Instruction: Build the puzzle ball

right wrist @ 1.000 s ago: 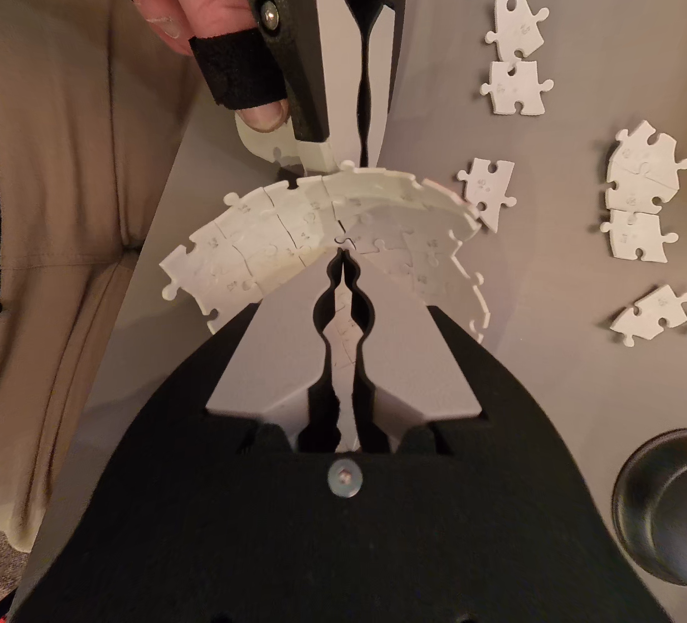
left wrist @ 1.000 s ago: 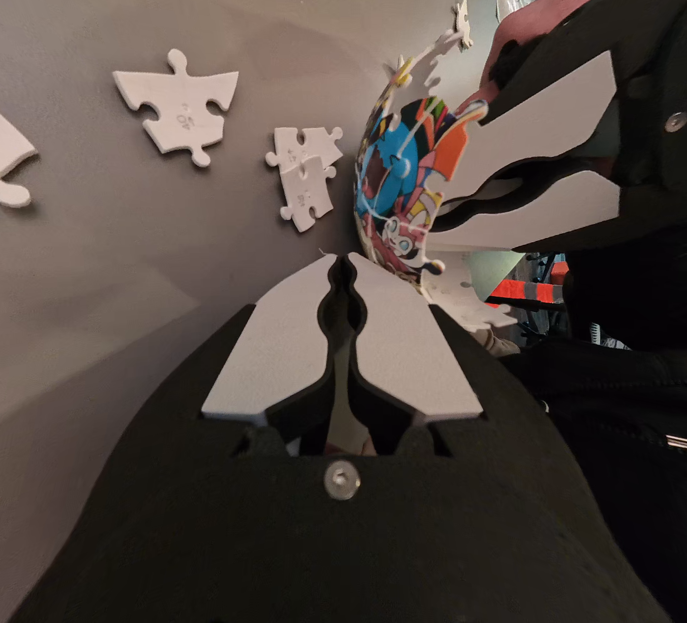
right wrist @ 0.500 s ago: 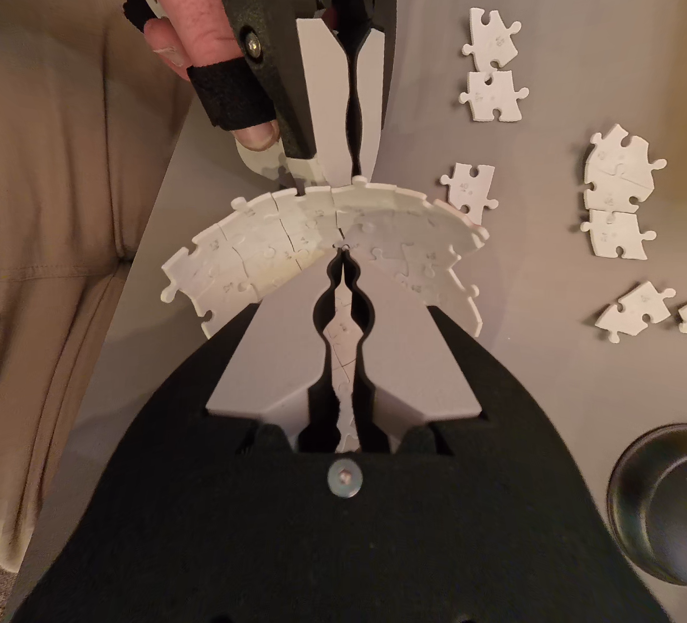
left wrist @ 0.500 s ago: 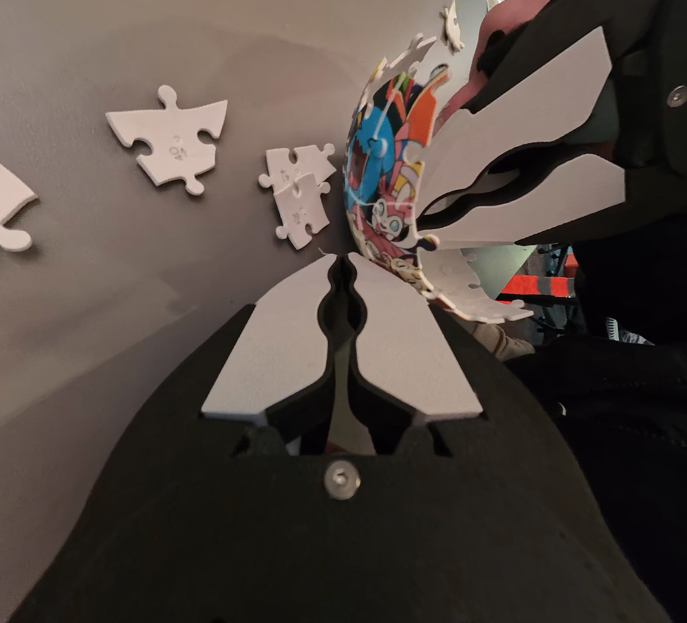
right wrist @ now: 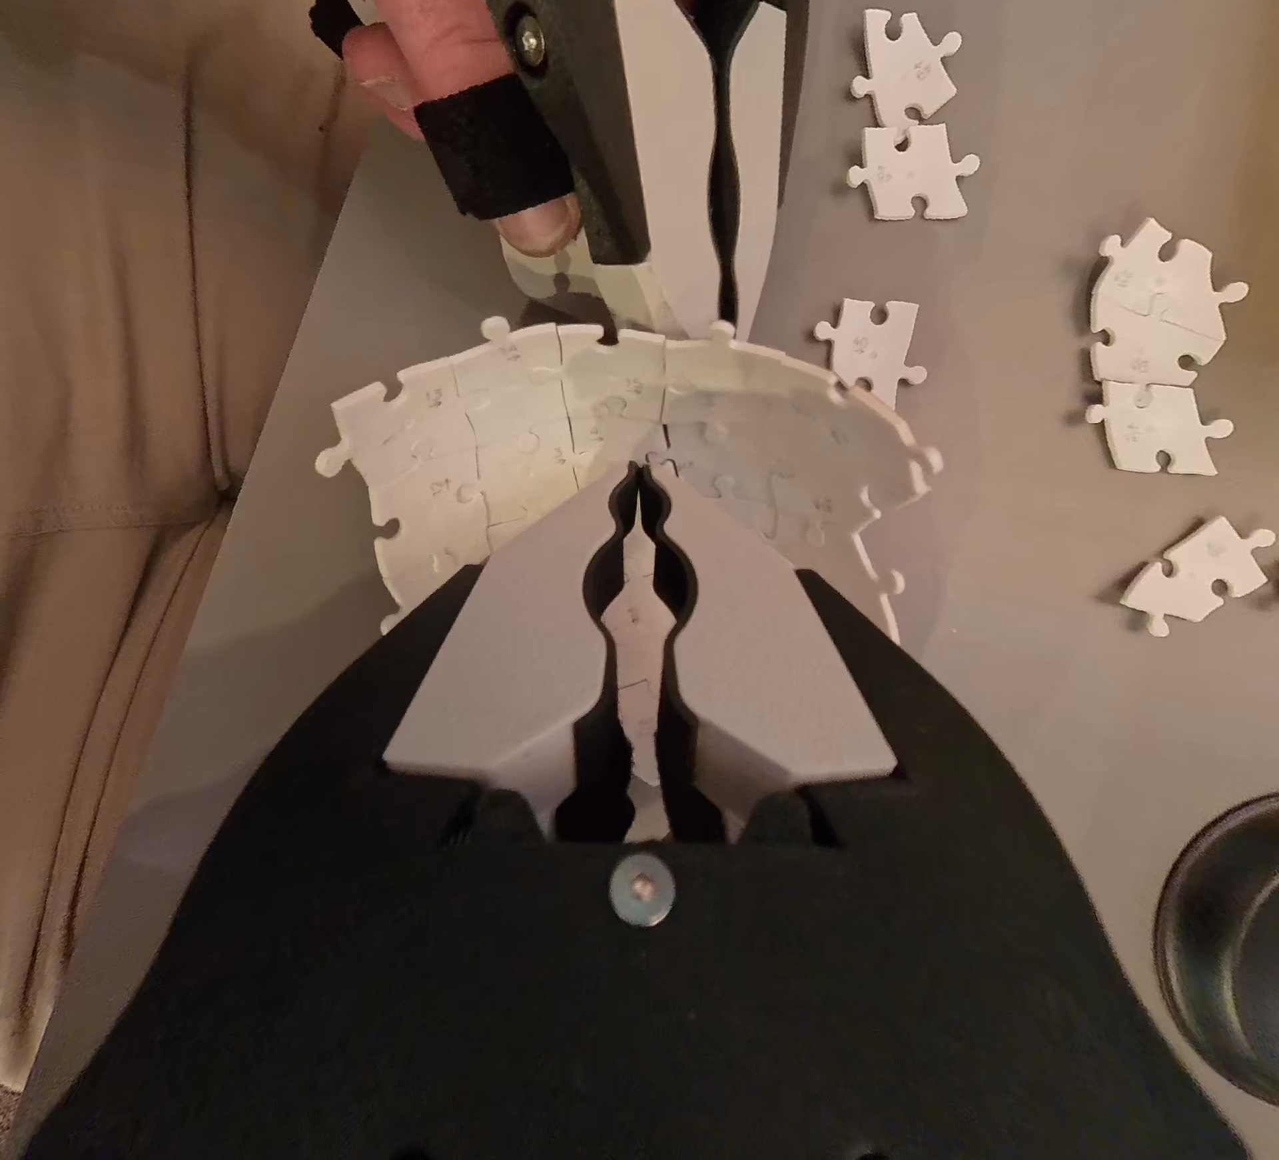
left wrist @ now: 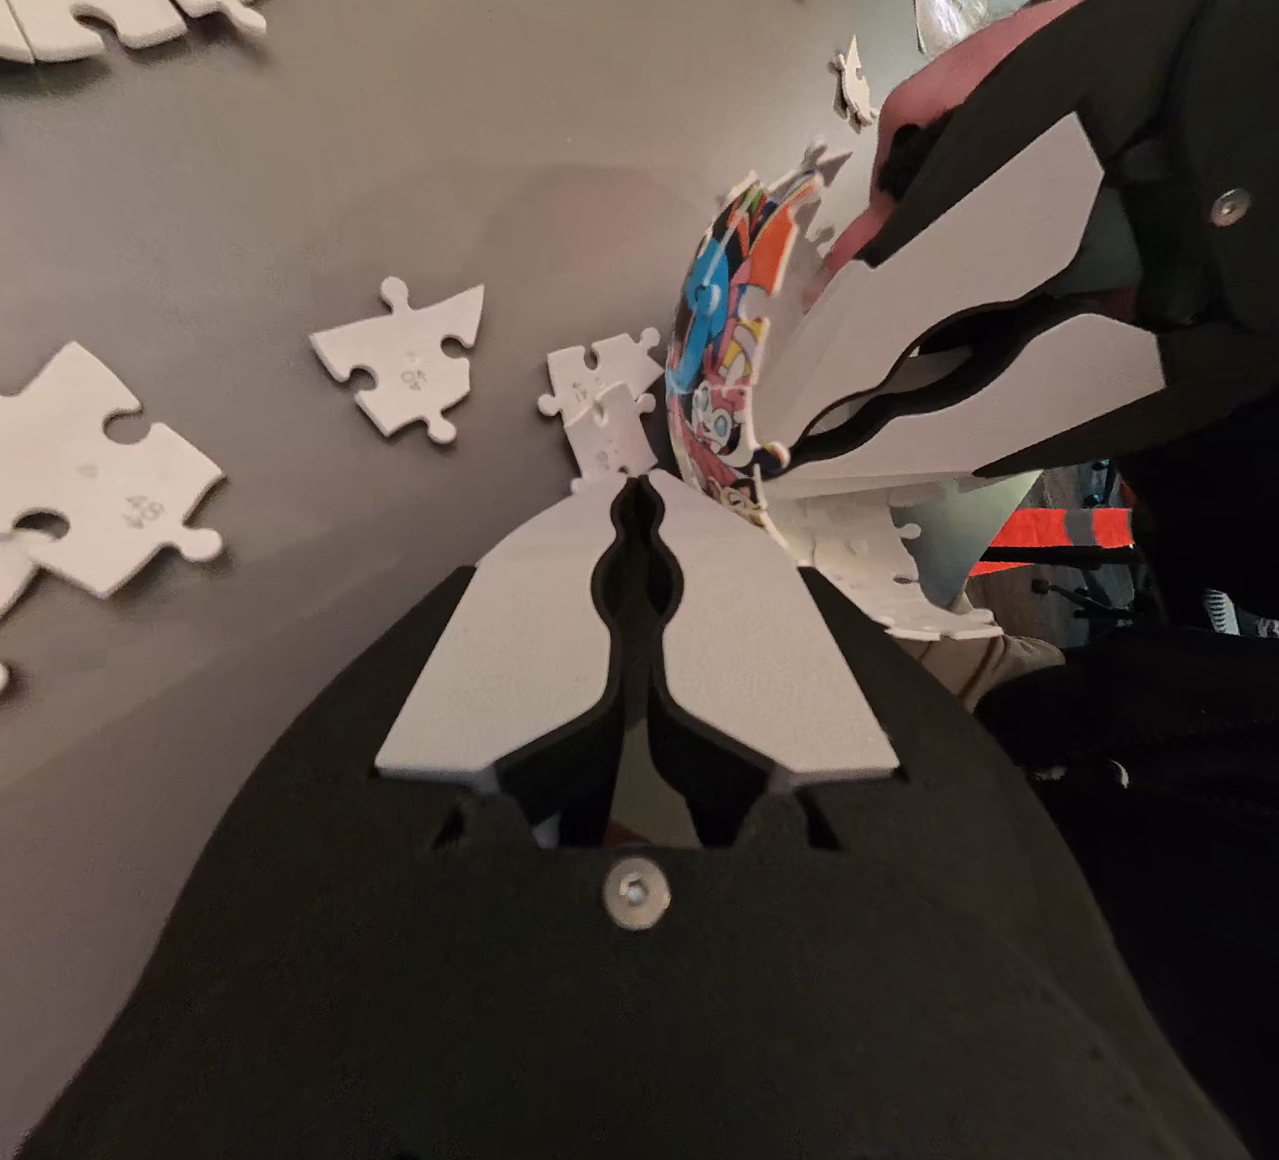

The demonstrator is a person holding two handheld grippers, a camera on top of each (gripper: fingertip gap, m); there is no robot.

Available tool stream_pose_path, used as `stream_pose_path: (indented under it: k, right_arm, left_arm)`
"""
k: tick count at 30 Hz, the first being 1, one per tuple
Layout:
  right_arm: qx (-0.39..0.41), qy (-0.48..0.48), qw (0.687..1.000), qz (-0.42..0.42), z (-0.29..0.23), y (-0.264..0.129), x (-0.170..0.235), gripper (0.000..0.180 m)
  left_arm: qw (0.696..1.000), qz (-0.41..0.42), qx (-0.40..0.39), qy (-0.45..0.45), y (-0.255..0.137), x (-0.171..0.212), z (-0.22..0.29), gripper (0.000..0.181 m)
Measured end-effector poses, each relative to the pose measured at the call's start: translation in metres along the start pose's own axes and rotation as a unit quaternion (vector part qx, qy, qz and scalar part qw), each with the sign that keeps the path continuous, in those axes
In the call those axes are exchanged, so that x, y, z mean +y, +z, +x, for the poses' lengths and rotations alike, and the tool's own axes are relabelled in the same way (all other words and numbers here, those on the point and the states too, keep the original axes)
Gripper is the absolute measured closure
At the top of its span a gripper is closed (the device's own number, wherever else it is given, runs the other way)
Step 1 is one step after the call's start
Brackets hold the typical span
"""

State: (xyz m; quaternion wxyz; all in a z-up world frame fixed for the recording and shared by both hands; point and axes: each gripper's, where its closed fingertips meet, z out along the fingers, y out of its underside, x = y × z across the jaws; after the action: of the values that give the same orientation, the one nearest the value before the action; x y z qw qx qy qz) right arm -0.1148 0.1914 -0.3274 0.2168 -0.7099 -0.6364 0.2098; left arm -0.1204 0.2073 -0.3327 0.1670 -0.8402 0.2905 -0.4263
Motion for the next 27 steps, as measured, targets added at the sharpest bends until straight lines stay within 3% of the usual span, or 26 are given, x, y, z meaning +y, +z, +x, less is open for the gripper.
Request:
stream_pose_path:
  k: [1,27]
  right_arm:
    - [0.002,0.001,1.000,0.000,0.001,0.000,0.000,0.180]
    - [0.051,0.040,0.998,0.026,0.017,-0.009,0.003,0.179]
  left_arm:
    - [1.000,0.000,0.001,0.003,0.001,-0.001,0.000,0.181]
    - [0.999,0.013,0.017,0.024,0.005,-0.009,0.007,0.181]
